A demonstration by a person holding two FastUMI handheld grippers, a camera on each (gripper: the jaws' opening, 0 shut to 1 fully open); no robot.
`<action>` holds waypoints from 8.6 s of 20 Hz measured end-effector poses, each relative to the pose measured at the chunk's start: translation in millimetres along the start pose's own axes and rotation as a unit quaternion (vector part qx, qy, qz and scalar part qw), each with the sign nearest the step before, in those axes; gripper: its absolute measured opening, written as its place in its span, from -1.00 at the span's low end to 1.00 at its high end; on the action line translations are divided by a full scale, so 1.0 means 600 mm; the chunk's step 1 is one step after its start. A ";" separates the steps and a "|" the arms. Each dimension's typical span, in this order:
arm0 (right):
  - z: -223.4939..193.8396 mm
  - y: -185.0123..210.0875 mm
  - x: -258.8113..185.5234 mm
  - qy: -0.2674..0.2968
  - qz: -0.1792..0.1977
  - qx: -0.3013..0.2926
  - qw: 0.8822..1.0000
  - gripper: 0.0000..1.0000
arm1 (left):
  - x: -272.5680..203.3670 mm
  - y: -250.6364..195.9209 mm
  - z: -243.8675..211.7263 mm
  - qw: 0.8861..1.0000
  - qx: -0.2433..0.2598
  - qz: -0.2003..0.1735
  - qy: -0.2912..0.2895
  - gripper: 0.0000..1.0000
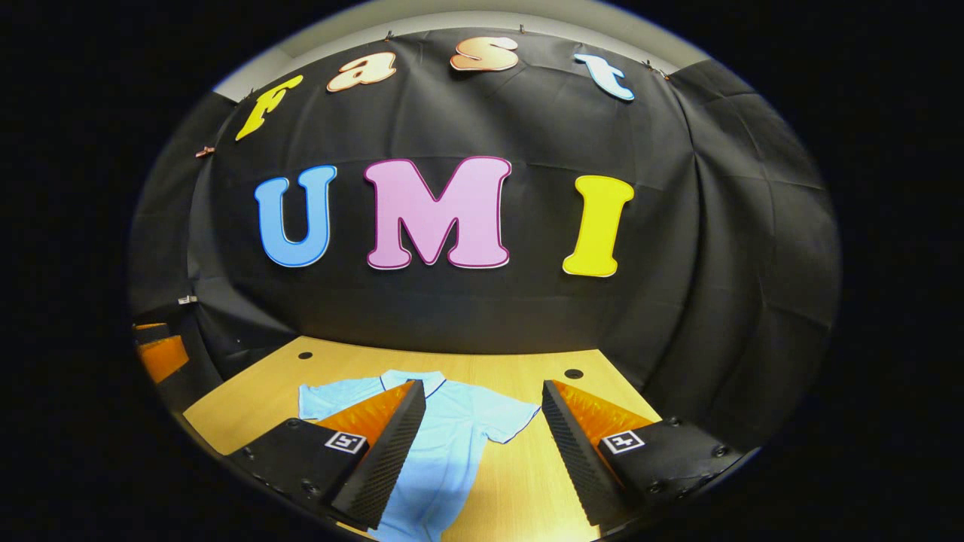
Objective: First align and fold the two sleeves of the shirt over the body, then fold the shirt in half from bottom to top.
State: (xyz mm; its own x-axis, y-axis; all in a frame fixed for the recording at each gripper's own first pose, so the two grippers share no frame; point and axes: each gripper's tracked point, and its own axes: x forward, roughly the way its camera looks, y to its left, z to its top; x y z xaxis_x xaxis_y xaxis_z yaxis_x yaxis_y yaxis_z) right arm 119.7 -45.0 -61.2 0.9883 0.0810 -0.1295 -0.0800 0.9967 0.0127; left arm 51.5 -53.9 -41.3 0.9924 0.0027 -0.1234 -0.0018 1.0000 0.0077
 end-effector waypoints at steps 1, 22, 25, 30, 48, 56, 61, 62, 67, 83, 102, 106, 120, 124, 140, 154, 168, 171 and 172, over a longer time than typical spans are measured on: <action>-0.004 -0.005 0.013 0.002 0.000 0.000 1.000 0.94 | 0.009 -0.002 -0.003 1.000 0.003 0.001 0.003 0.99; -0.163 -0.090 0.296 0.116 -0.007 0.010 0.993 0.94 | 0.138 0.003 -0.045 0.998 0.003 0.052 0.041 0.99; -0.206 -0.106 0.332 0.150 -0.013 0.017 0.988 0.94 | 0.149 0.014 -0.055 0.997 0.003 0.065 0.051 0.99; -0.265 -0.131 0.375 0.196 -0.024 0.027 0.980 0.94 | 0.158 0.007 -0.082 0.995 0.002 0.074 0.073 0.99; -0.444 -0.146 0.465 0.319 -0.024 0.051 0.946 0.94 | 0.170 0.037 -0.135 0.985 -0.013 0.115 0.125 0.99; -0.449 -0.144 0.479 0.321 -0.014 0.028 0.947 0.51 | 0.169 0.035 -0.144 0.984 -0.013 0.118 0.131 0.99; -0.444 -0.125 0.485 0.314 -0.006 0.015 0.949 -0.80 | 0.157 0.037 -0.148 0.984 -0.008 0.123 0.130 0.99; -0.442 -0.118 0.484 0.315 -0.002 0.017 0.949 -0.87 | 0.153 0.038 -0.148 0.984 -0.011 0.124 0.129 0.99; -0.415 -0.104 0.486 0.309 0.012 0.009 0.951 -0.87 | 0.145 0.048 -0.153 0.984 -0.014 0.129 0.126 0.99; -0.302 0.115 0.493 0.255 0.122 -0.065 0.957 -0.88 | 0.090 0.085 -0.156 0.984 -0.009 0.139 0.111 0.99; -0.347 0.292 0.395 0.284 0.227 -0.100 0.926 0.75 | 0.183 0.159 -0.190 0.984 -0.031 0.126 0.125 0.99; -0.301 0.237 0.370 0.258 0.204 -0.098 0.939 0.98 | 0.261 0.190 -0.198 0.986 -0.020 0.106 0.129 0.99; -0.238 -0.013 0.283 0.221 0.070 -0.042 0.972 0.96 | 0.540 0.280 -0.351 0.974 -0.027 0.077 0.211 0.99; -0.265 -0.034 0.255 0.229 0.060 -0.045 0.971 0.94 | 0.575 0.293 -0.403 0.967 -0.003 0.064 0.246 0.99; -0.328 -0.064 0.202 0.262 0.022 0.016 0.965 0.96 | 0.612 0.283 -0.483 0.952 -0.014 0.045 0.302 -0.39; -0.330 -0.098 0.202 0.259 0.000 0.036 0.965 0.96 | 0.630 0.208 -0.434 0.954 -0.070 0.028 0.289 -0.88; -0.317 -0.128 0.193 0.256 -0.003 0.049 0.966 0.99 | 0.610 -0.072 -0.355 0.947 -0.112 -0.111 0.278 -0.87; -0.316 -0.133 0.185 0.256 -0.003 0.048 0.966 0.99 | 0.596 -0.117 -0.361 0.943 -0.110 -0.132 0.286 -0.84; -0.317 -0.135 0.184 0.256 -0.004 0.046 0.966 0.99 | 0.587 -0.128 -0.356 0.941 -0.109 -0.138 0.288 -0.77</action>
State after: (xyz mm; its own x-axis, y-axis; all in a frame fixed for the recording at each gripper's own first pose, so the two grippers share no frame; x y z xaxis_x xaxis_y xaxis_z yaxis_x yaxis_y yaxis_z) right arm 210.3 -116.5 -265.0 0.7928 0.0875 -0.6031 -0.0378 0.9948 0.0946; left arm 374.5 -128.0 -297.0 0.7269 -0.3169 -0.6092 0.1589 0.9407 -0.2998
